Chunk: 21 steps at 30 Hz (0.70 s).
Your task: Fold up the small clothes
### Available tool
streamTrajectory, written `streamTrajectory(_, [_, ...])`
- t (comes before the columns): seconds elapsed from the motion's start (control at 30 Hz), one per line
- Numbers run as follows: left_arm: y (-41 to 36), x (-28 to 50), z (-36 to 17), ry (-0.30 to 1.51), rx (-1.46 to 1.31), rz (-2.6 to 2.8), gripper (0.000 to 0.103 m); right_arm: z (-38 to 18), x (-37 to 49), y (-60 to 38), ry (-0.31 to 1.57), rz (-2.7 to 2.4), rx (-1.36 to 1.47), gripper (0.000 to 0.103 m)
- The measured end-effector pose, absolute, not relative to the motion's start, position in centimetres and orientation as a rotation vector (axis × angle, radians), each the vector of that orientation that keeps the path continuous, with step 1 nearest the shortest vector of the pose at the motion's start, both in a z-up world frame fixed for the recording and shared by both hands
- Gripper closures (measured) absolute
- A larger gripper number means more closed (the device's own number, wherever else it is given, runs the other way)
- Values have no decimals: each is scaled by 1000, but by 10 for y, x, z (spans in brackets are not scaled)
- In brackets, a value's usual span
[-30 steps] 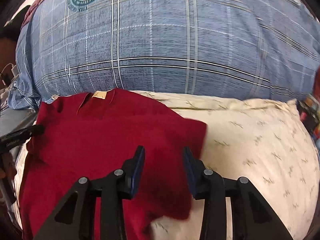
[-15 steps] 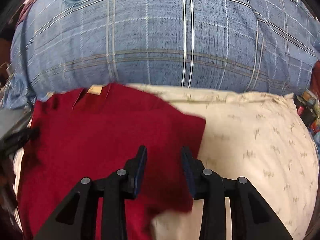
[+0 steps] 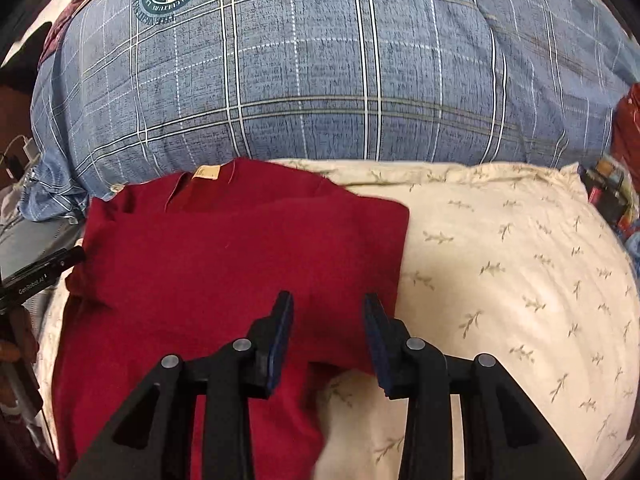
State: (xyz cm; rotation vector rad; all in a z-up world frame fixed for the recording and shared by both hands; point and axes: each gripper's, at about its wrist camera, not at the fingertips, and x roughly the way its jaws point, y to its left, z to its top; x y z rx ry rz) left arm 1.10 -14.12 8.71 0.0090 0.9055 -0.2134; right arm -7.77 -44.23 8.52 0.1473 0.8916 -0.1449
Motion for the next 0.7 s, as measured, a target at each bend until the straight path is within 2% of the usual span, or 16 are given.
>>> streamTrajectory(0.13, [-136, 1, 91, 903, 11, -213, 45, 83, -87, -451, 913, -159, 205, 64])
streamTrajectory(0.2, [-134, -3, 92, 905, 15, -210, 45, 84, -92, -453, 914, -159, 223, 59])
streamTrajectory(0.27, [-131, -7, 93, 908, 15, -209, 41, 85, -97, -453, 912, -156, 224, 53])
streamTrajectory(0.33, [-128, -12, 93, 907, 9, -211, 33, 84, -101, -454, 918, -163, 218, 50])
streamTrajectory(0.4, [-125, -16, 93, 908, 3, -210, 33, 82, -104, -455, 928, -169, 221, 48])
streamTrajectory(0.7, [-114, -30, 85, 960, -22, -210, 32, 75, -116, -455, 933, -174, 256, 46])
